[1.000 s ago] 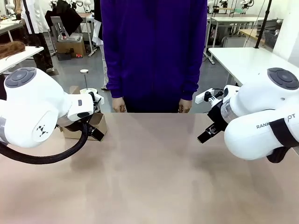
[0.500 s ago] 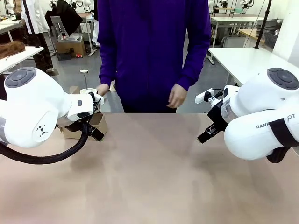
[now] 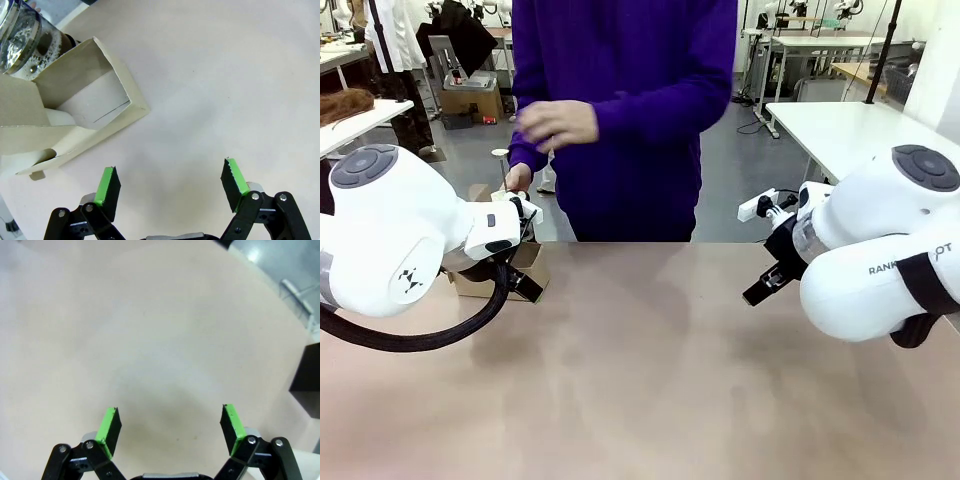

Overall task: Pour a drink into a cup and package it in a carrier.
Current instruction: Pick up the 600 ml Paper Cup and place it in the middle top area of the table.

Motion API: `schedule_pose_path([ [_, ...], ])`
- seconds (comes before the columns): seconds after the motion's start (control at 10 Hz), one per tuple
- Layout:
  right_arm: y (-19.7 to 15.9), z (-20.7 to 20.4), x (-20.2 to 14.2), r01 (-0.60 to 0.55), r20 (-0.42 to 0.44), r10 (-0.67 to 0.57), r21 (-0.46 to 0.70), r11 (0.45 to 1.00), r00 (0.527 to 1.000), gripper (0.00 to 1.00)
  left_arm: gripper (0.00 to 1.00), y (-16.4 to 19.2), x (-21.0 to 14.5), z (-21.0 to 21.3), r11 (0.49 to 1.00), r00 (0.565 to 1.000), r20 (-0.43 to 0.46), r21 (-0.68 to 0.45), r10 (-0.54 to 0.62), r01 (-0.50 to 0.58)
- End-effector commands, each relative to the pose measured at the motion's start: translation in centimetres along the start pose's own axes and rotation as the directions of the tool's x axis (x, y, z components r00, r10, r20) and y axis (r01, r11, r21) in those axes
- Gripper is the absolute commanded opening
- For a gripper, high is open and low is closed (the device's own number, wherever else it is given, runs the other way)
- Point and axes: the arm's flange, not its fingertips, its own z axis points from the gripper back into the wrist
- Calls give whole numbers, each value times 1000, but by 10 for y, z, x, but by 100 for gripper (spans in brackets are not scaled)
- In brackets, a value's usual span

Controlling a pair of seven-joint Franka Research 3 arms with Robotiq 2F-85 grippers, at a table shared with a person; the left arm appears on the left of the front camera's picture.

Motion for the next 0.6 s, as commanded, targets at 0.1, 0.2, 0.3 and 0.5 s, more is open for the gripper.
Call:
schedule_pose_path([
  [0.1, -51, 55, 59, 15, 31, -15, -19, 1000, 999, 100, 100, 0, 0, 0, 1000, 1000, 0, 0, 0, 0],
  [0.2, -78, 75, 72, 24, 45, -24, 7, 1000, 999, 100, 100, 0, 0, 0, 1000, 1000, 0, 0, 0, 0],
  [0.3, -109, 97, 77, 47, 69, -50, 43, 998, 996, 100, 100, 0, 0, 0, 1000, 1000, 0, 0, 0, 0],
  [0.5, -179, 139, 58, 56, 141, -76, 139, 989, 987, 100, 100, 0, 0, 0, 1000, 1000, 0, 0, 0, 0],
])
